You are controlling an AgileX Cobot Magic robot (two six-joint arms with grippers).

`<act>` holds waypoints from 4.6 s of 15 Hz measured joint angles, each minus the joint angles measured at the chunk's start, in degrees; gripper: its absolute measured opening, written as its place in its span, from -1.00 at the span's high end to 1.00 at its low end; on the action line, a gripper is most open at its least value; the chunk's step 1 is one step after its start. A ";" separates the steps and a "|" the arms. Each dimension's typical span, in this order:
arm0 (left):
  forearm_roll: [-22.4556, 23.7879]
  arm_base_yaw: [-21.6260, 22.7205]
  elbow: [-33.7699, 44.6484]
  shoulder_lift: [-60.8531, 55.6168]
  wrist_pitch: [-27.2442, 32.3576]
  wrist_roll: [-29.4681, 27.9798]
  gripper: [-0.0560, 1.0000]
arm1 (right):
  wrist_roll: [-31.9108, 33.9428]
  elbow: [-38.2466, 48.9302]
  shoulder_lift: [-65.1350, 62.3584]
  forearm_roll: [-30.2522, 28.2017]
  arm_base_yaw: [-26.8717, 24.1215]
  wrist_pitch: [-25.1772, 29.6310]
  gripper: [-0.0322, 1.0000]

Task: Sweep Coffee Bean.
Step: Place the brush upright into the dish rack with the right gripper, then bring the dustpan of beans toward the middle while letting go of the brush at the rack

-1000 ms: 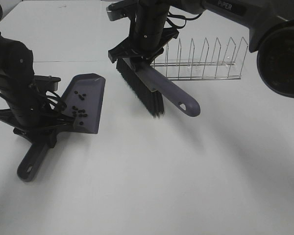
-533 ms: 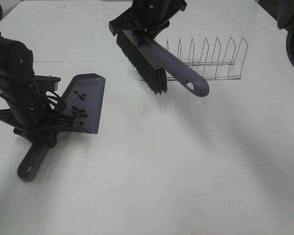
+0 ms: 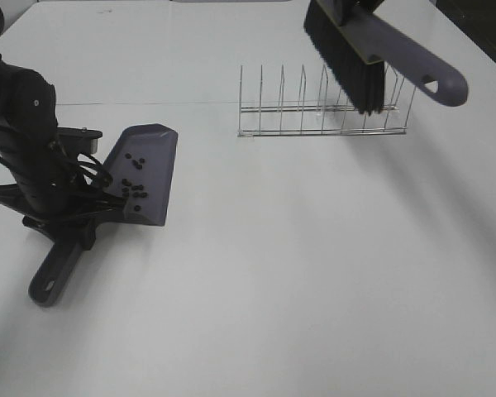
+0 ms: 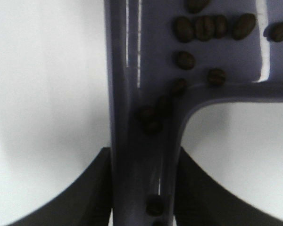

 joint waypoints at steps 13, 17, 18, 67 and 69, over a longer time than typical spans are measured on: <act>-0.34 0.00 0.00 0.00 0.00 0.00 0.29 | 0.46 21.37 -9.91 5.67 -8.48 0.74 0.42; -0.34 0.00 0.00 0.00 0.00 0.00 0.29 | 1.43 29.56 -10.03 5.56 -8.48 -1.15 0.42; -0.34 0.00 0.00 0.00 0.00 0.00 0.29 | 1.43 29.79 -9.85 5.56 -8.48 -3.04 0.42; -8.25 -5.79 0.29 -0.80 -4.58 -0.23 0.29 | 11.34 11.57 0.40 1.26 -11.63 -12.09 -0.51; -8.37 -5.79 0.29 -0.57 -4.64 -0.23 0.29 | 11.34 11.57 0.40 1.32 -11.63 -10.89 -0.51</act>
